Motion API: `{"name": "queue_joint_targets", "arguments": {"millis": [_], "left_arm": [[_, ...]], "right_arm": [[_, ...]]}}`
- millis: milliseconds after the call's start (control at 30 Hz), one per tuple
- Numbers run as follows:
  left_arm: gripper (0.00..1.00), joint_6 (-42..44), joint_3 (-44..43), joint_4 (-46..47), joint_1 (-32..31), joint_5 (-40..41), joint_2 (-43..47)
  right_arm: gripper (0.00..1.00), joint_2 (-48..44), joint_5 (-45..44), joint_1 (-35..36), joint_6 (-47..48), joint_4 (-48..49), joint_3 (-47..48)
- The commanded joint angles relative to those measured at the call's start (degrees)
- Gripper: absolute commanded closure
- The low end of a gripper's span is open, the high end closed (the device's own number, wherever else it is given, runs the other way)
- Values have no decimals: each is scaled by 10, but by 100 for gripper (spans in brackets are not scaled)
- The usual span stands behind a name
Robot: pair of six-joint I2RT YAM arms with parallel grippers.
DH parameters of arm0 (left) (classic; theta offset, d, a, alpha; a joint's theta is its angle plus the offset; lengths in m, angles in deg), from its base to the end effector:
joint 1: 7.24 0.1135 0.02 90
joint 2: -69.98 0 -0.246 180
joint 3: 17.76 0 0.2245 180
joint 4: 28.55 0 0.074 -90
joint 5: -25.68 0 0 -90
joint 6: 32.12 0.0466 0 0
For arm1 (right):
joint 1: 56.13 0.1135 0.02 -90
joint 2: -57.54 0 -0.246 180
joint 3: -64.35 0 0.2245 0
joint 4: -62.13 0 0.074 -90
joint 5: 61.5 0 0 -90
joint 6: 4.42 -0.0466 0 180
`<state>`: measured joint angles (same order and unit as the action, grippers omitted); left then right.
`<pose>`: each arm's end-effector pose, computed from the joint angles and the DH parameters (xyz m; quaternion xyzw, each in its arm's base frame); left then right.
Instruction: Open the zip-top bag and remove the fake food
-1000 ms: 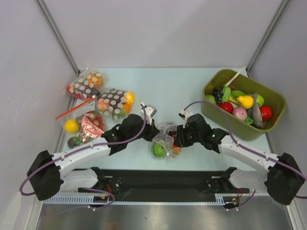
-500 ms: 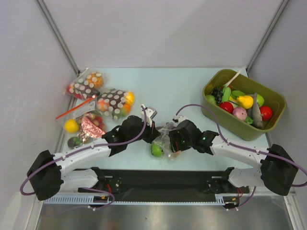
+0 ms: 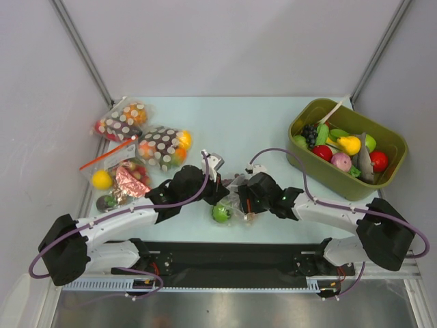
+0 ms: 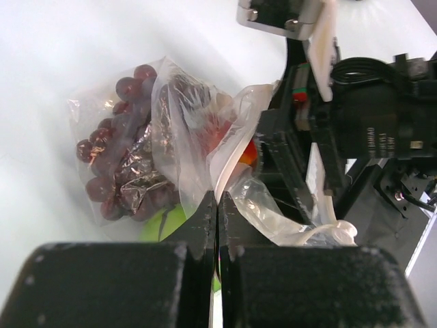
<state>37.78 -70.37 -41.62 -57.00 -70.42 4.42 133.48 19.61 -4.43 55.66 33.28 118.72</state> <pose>0.1546 -0.1903 0.2344 0.2440 0.8115 -0.3399 0.4079 0.1578 0.1882 0.1771 -0.1515 0.9262 0.1654 0.3031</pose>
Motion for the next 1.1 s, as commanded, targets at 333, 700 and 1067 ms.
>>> {"name": "queue_joint_targets", "arguments": {"millis": [333, 700, 1067], "left_arm": [[100, 0, 11, 29, -2, -12, 18], [100, 16, -19, 36, -44, 6, -34], [100, 22, -40, 13, -50, 80, -61]], "right_arm": [[54, -8, -68, 6, -13, 82, -36], [72, -125, -104, -10, -13, 46, -6], [73, -199, 24, -39, -20, 11, 16]]}}
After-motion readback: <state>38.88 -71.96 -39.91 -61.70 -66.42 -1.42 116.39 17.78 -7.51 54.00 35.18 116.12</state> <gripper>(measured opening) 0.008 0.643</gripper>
